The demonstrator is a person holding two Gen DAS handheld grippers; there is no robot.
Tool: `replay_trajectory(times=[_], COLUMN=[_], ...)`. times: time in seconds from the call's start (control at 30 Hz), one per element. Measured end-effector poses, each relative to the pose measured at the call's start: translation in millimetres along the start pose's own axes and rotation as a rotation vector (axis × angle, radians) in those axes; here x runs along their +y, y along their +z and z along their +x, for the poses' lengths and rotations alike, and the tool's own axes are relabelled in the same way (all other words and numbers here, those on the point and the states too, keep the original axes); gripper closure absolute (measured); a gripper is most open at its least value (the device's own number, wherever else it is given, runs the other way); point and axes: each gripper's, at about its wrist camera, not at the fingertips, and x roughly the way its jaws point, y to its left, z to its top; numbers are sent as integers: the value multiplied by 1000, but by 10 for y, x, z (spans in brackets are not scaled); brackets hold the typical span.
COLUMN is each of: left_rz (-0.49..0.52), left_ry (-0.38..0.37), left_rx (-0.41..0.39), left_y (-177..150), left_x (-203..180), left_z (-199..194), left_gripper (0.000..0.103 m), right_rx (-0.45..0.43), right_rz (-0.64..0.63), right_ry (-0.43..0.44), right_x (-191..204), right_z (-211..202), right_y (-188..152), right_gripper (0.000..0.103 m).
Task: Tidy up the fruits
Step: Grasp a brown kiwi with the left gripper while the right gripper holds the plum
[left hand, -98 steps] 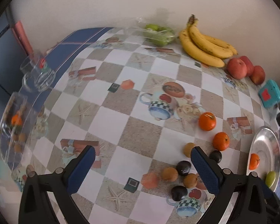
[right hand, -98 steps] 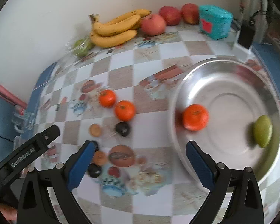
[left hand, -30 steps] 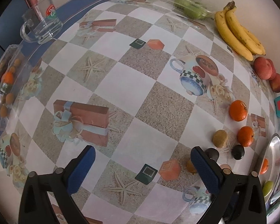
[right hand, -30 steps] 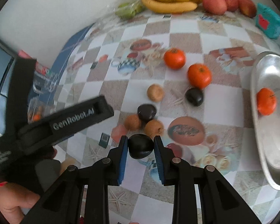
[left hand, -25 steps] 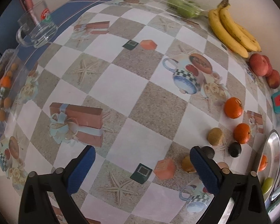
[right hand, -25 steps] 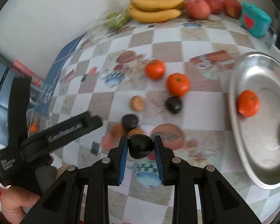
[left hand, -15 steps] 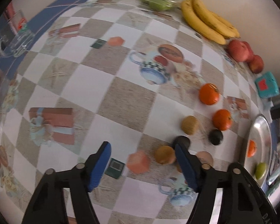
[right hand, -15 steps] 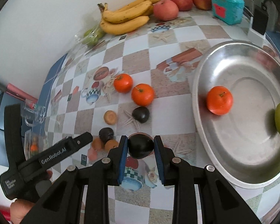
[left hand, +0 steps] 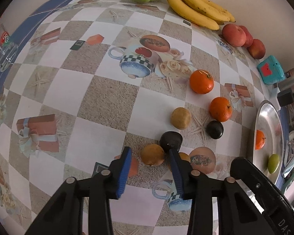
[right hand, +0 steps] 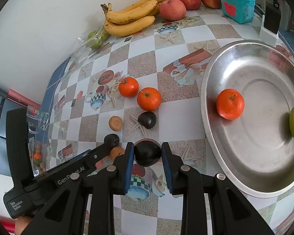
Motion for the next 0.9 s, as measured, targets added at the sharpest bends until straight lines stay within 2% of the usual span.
replay_trajectory(times=[0.13,0.2,0.27,0.33,0.6,0.9], left_rz=[0,-4,-3,0,-21,-54], left_ry=[4,-1,-10,-5,-22,-37], left_rx=[3,3,0,-4,-33,-121], left_y=[-5,4,-3,-13,-2,-5], left_x=[12,8,20,23,82,190], left_z=[23,32,8,-11,-95,-357], left_gripper=[61,66,74,76,76,76], right_rx=[-1,-1,-2,-2,-3,-28], right_rz=[0,0,2,2,3,41], right_ry=[2,3,5,5,8,-4], right_x=[-1,-1,-5,-7,-12,-119], right_z=[-7,-6,-12,-14,-24,-96], right_y=[1,1,3,4,13,25], right_gripper=[74,74,74,74,74,74])
